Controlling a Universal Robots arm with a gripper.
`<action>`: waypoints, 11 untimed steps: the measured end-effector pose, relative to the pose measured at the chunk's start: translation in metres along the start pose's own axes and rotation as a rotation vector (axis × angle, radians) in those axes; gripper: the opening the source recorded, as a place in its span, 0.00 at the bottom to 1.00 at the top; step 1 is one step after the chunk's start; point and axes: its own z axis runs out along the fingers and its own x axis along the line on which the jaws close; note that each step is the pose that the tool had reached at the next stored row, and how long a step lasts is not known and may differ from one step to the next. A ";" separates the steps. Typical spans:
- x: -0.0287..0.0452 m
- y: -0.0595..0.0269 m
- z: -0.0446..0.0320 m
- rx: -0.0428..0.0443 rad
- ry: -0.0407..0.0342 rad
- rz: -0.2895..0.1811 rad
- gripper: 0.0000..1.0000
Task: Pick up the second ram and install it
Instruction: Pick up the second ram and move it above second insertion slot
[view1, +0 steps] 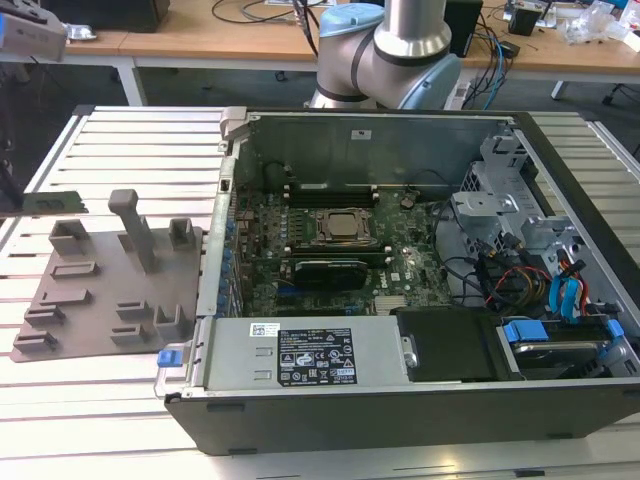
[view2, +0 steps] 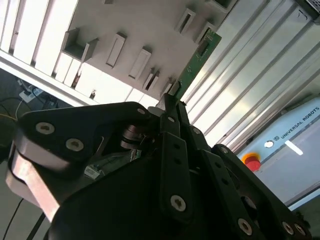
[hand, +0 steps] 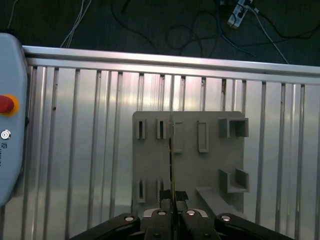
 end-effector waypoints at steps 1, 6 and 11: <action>-0.0001 0.0001 -0.0031 -0.0002 0.0000 0.000 0.14; -0.0005 0.0006 -0.0181 -0.0005 -0.0001 0.000 0.14; -0.0011 0.0010 -0.0368 -0.0012 -0.0015 0.000 0.14</action>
